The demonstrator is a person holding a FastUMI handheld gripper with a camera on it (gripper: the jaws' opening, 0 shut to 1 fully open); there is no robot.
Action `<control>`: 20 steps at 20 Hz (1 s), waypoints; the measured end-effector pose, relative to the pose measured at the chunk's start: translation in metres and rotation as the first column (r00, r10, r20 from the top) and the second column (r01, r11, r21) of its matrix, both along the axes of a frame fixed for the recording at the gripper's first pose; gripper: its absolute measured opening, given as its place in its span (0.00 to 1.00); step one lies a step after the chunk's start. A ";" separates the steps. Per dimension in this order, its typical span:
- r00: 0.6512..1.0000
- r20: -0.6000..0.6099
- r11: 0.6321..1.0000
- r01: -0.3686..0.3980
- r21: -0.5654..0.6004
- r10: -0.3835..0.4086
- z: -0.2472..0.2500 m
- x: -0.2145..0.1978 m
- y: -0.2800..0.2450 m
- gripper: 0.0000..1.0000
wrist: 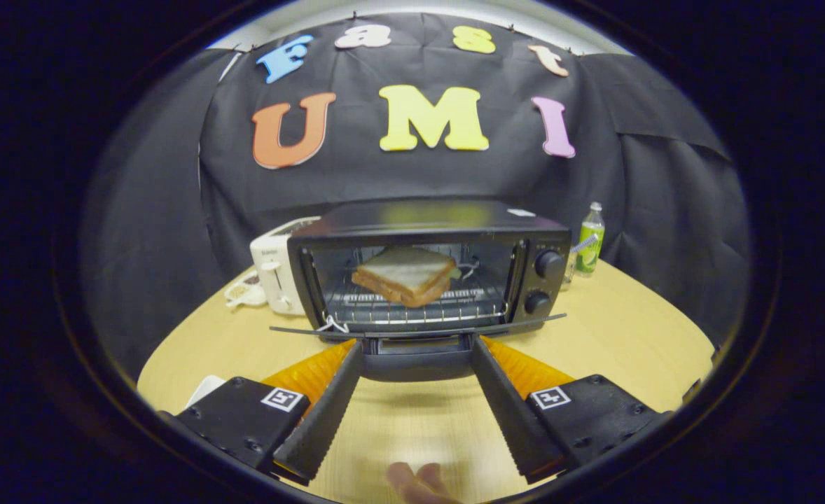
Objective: Open the toaster oven, put the food inside, and close the toaster oven door.
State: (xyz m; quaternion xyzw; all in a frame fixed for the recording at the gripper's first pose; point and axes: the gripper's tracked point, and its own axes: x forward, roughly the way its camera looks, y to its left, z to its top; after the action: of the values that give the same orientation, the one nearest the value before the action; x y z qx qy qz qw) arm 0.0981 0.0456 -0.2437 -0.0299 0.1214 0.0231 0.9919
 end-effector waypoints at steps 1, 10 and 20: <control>0.997 0.071 0.999 -0.013 0.038 0.010 0.007 0.000 -0.001 1.00; 0.990 0.141 1.000 -0.006 -0.016 0.008 0.062 -0.040 -0.021 1.00; 0.966 0.259 1.000 0.009 -0.002 -0.008 0.192 -0.145 -0.047 1.00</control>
State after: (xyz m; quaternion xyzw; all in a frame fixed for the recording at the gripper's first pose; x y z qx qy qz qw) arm -0.0467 -0.0016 -0.0513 -0.0337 -0.0091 0.0147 0.9993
